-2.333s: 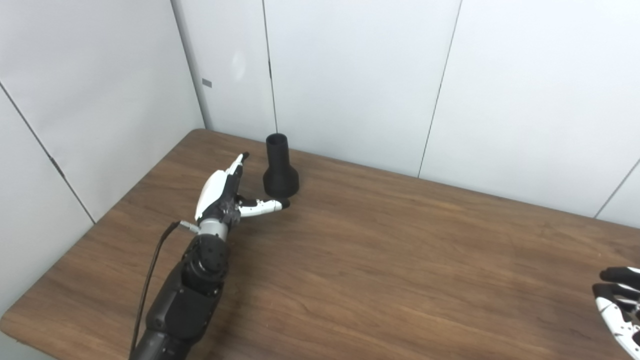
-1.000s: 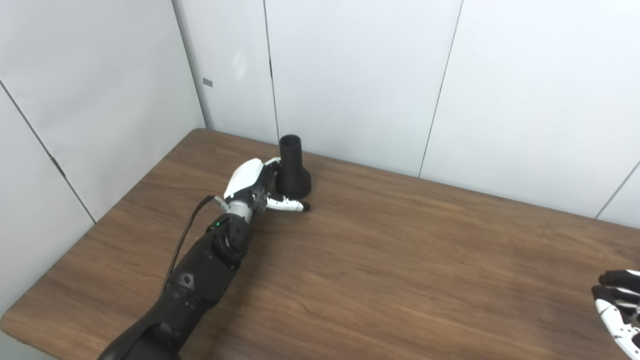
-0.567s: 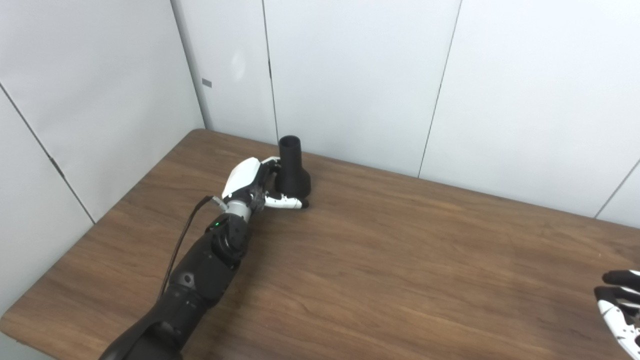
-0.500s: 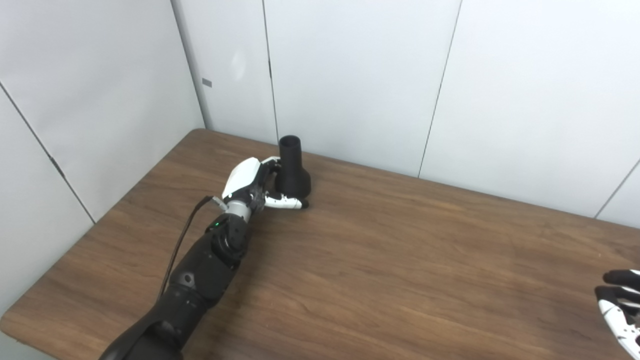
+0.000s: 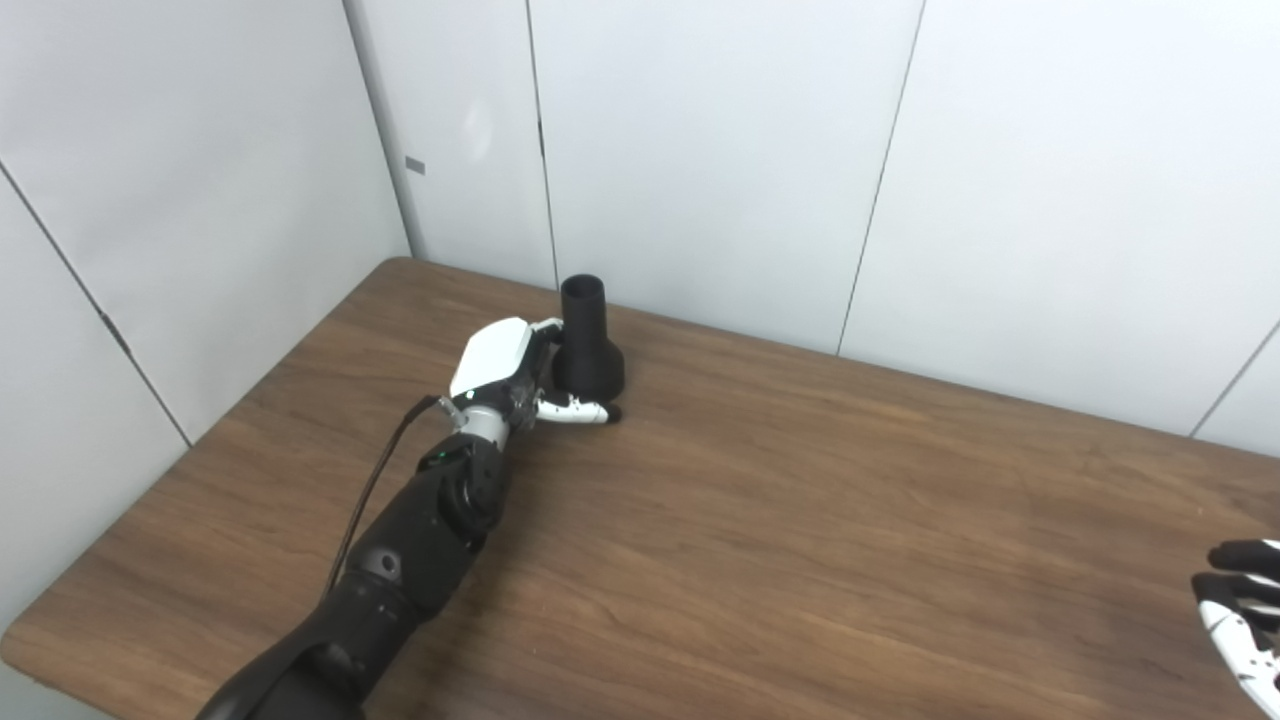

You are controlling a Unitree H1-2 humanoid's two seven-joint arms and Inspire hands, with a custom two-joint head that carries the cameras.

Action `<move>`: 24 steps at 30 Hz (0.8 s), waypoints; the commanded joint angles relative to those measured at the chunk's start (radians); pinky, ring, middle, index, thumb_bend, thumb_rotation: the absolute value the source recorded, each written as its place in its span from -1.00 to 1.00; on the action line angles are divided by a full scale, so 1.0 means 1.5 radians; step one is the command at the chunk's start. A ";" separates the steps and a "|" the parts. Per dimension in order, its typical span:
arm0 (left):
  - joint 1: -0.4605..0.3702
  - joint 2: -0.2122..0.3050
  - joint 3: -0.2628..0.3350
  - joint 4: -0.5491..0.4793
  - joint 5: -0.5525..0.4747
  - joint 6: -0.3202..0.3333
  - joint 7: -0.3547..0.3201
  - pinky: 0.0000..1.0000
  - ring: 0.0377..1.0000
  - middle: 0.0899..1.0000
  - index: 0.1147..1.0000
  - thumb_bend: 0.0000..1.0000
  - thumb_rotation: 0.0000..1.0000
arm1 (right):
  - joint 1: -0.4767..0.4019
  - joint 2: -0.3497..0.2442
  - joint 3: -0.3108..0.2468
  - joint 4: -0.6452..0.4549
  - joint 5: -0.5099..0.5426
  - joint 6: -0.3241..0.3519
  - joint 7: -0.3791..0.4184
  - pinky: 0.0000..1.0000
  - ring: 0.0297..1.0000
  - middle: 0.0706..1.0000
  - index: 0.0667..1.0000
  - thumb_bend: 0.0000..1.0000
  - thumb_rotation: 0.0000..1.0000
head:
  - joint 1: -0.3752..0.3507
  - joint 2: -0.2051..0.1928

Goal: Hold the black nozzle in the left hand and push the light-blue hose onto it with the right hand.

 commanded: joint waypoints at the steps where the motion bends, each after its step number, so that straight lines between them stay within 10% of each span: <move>1: 0.021 -0.006 -0.006 0.009 -0.006 0.013 -0.016 0.92 0.59 0.47 0.39 1.00 -0.50 | -0.010 -0.005 -0.002 -0.023 -0.001 -0.014 0.000 -0.20 0.05 0.10 0.00 -0.74 -1.00 | 0.001 0.002; 6: 0.022 -0.013 0.005 0.018 -0.016 0.015 -0.012 0.86 0.52 0.38 0.29 1.00 -0.59 | -0.010 -0.004 -0.001 -0.025 -0.004 -0.010 0.001 -0.22 0.04 0.09 0.00 -0.75 -1.00 | -0.002 0.002; 11: 0.017 -0.019 0.007 0.052 -0.010 -0.001 0.027 0.70 0.14 -0.18 0.22 1.00 -0.66 | -0.010 -0.004 0.000 -0.022 -0.004 -0.019 0.001 -0.23 0.03 0.09 -0.02 -0.78 -1.00 | -0.003 0.004; 18: 0.026 -0.023 0.010 0.038 -0.017 -0.003 0.047 0.56 0.23 0.20 0.15 0.92 -0.71 | -0.010 -0.003 -0.001 -0.025 -0.006 -0.012 0.001 -0.21 0.06 0.10 -0.01 -0.77 -1.00 | -0.003 0.005; 24: 0.030 -0.026 0.026 0.039 -0.040 -0.017 0.044 -0.01 0.11 0.14 0.13 0.76 -0.89 | -0.009 -0.003 -0.002 -0.018 0.001 -0.021 0.002 -0.18 0.07 0.11 0.01 -0.76 -1.00 | -0.003 0.006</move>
